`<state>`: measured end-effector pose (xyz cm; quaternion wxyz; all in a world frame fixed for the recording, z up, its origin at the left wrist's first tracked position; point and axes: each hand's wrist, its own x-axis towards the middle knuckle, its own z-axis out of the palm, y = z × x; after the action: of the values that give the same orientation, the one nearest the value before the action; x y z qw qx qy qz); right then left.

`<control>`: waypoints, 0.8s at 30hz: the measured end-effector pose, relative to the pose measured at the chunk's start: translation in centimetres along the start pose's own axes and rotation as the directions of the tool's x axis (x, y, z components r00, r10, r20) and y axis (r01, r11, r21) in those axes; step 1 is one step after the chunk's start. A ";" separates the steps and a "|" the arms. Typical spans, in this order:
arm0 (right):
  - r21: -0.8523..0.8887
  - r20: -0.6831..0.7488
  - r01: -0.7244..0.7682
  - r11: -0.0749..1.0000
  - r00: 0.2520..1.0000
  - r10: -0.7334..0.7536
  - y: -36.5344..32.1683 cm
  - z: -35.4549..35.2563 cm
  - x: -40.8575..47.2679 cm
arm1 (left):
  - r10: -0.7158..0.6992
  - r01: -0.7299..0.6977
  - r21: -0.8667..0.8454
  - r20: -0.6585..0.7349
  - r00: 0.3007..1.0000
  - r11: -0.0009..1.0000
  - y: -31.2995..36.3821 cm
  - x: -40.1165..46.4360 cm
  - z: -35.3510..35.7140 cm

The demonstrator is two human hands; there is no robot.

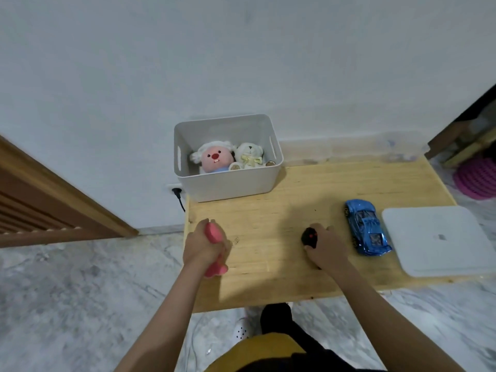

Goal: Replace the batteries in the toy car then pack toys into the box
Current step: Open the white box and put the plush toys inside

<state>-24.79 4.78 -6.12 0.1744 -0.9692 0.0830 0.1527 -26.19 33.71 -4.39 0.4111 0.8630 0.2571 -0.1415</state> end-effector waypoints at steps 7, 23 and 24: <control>0.376 -0.260 0.141 0.916 0.965 -0.042 0.2 -1.0 -3.1 | 0.183 -0.226 -0.325 -0.156 0.971 0.918 1.1 -3.1 -1.7; 0.389 -0.370 0.594 0.704 0.800 -0.471 -14.7 -14.7 4.4 | 0.396 -0.516 -0.163 -0.463 0.793 0.841 14.3 2.3 -10.7; 0.363 -0.359 0.609 0.705 0.790 -0.498 -15.7 -15.1 5.5 | 0.389 -0.502 -0.146 -0.464 0.795 0.852 14.9 3.2 -11.2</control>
<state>-12.22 13.28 10.49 0.4260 -0.8892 -0.1601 -0.0466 -14.86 35.60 10.60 0.4781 0.8470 0.1428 0.1835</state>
